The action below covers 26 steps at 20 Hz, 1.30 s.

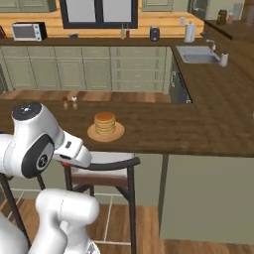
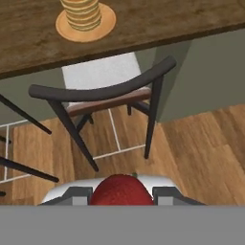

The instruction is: Take the strawberry from the fridge and place it on top of the pancake, located on the dining counter.

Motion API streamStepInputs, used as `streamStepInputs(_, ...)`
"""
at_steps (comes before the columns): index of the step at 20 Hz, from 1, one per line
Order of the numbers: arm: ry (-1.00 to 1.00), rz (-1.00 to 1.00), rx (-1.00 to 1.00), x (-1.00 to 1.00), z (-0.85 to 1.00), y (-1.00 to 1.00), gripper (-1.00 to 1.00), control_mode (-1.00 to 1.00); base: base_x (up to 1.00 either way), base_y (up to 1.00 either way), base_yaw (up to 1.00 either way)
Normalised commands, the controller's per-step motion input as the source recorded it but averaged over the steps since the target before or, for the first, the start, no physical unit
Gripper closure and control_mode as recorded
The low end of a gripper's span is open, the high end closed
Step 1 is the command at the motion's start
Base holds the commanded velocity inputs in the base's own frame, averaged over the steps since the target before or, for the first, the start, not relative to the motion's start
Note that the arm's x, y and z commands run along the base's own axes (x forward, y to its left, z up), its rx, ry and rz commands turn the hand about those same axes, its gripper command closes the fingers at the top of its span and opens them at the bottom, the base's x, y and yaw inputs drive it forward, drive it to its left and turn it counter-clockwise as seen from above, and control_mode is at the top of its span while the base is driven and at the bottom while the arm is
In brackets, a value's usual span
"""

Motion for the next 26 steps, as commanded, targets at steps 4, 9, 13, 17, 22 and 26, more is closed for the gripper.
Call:
streamStepInputs(4,0.00,0.00,0.00,0.00,0.00,0.00,1.00,1.00,0.57,0.00,0.33)
streamStepInputs(9,0.00,0.00,0.00,0.00,0.00,0.00,1.00,1.00,0.70,-0.05,0.27)
streamStepInputs(13,0.00,0.00,0.00,0.00,0.00,0.00,1.00,1.00,0.39,-0.62,0.08)
streamStepInputs(17,0.00,0.00,0.00,0.00,0.00,0.00,1.00,1.00,0.10,-0.59,0.00)
streamStepInputs(22,0.00,0.00,0.00,0.00,0.00,0.00,1.00,1.00,0.07,-0.53,-0.14)
streamStepInputs(26,0.00,0.00,0.00,0.00,0.00,0.00,1.00,1.00,0.00,-0.37,-0.20)
